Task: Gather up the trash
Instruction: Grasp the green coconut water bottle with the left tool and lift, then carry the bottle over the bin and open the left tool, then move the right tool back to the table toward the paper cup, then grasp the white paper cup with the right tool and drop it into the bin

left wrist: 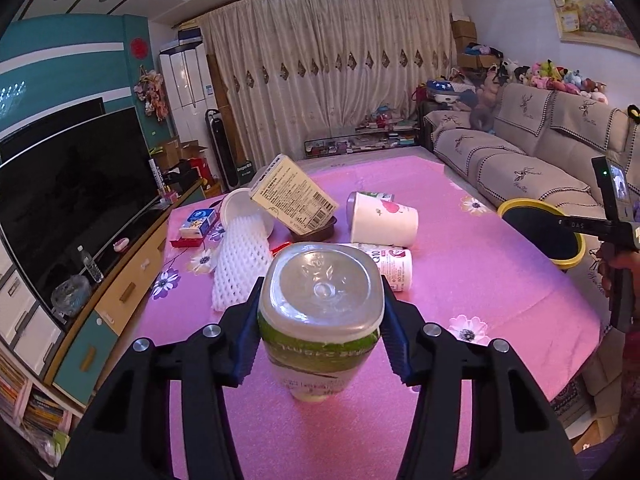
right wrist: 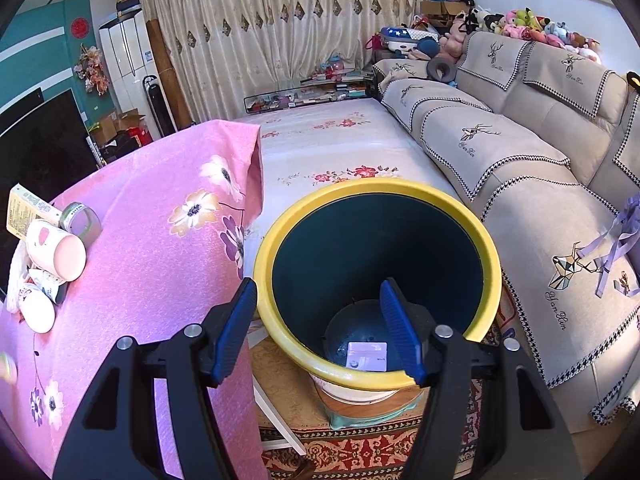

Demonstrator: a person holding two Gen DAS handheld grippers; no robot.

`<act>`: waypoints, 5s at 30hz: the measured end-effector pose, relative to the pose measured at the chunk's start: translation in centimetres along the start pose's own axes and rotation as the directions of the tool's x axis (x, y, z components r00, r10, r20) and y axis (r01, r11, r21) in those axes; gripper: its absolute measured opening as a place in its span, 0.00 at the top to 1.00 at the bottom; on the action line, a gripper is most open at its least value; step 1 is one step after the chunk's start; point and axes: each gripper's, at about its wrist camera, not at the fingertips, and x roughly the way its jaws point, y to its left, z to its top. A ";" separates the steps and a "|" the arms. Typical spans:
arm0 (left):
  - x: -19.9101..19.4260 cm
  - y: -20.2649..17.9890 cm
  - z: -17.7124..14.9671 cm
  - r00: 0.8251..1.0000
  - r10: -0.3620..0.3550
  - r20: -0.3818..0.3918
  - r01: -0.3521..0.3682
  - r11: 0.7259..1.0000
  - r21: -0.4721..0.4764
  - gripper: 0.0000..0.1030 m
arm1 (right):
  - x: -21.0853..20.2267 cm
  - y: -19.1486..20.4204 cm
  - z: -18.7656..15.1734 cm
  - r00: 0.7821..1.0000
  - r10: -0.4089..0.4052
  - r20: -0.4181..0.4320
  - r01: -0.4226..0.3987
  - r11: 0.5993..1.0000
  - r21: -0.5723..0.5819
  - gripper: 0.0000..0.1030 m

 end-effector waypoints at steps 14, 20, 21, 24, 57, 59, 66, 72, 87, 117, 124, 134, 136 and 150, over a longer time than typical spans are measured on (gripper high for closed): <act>1.0 -6.8 6.6 0.965 -0.259 0.046 0.255 0.964 0.081 0.50 | -2.5 -3.3 0.0 0.998 -0.004 0.059 0.001 0.998 0.058 0.41; 3.2 -13.8 10.9 0.897 -0.441 0.042 0.429 0.888 0.164 0.50 | -4.6 -5.7 0.2 0.993 -0.051 0.105 0.043 0.996 0.083 0.39; 3.6 -15.2 11.5 0.886 -0.461 0.043 0.447 0.876 0.179 0.50 | -4.8 -6.2 0.2 0.992 -0.058 0.110 0.048 0.995 0.088 0.38; 5.2 -19.3 13.3 0.849 -0.527 0.035 0.511 0.836 0.199 0.50 | -5.5 -7.7 0.1 0.990 -0.072 0.121 0.059 0.992 0.107 0.38; 23.8 -37.3 10.6 0.802 -0.528 -0.279 0.586 0.787 0.195 0.40 | -4.3 -13.1 -1.1 0.993 -0.093 0.078 0.076 0.977 0.200 0.37; 22.6 -36.1 11.0 0.805 -0.534 -0.257 0.585 0.788 0.193 0.40 | -4.5 -12.8 -1.0 0.993 -0.090 0.082 0.073 0.978 0.195 0.36; 17.2 -27.5 11.5 0.853 -0.508 -0.120 0.521 0.843 0.134 0.28 | -4.3 -10.8 -0.9 0.995 -0.068 0.075 0.056 0.986 0.160 0.35; 12.7 -16.3 9.8 0.928 -0.373 -0.003 0.373 0.927 0.025 0.15 | -3.6 -7.1 -0.8 0.998 -0.030 0.056 0.024 0.995 0.098 0.35; 9.4 6.0 -0.4 0.997 0.068 -0.042 -0.075 0.977 -0.198 0.10 | -2.1 11.0 -0.5 0.978 0.203 -0.039 -0.207 0.961 -0.184 0.35; 10.1 8.6 -2.9 0.981 0.180 -0.068 -0.192 0.933 -0.305 0.10 | 4.4 29.2 1.9 0.970 0.202 -0.134 -0.212 0.975 -0.065 0.08; 10.0 8.6 -3.0 0.981 0.182 -0.063 -0.193 0.930 -0.312 0.10 | 3.2 28.6 1.6 0.973 0.213 -0.087 -0.219 0.973 -0.066 0.19; 10.1 8.3 -3.0 0.979 0.195 -0.058 -0.203 0.931 -0.303 0.10 | -1.5 22.6 2.2 0.983 0.180 0.037 -0.177 0.982 -0.061 0.18; 10.1 8.4 -3.0 0.978 0.198 -0.060 -0.207 0.931 -0.302 0.10 | -2.2 20.3 2.8 0.987 0.147 0.062 -0.145 0.988 -0.049 0.18; 10.4 7.2 -2.7 0.976 0.206 -0.063 -0.215 0.947 -0.240 0.10 | 0.6 2.5 4.4 0.991 -0.130 -0.011 0.131 0.988 0.083 0.18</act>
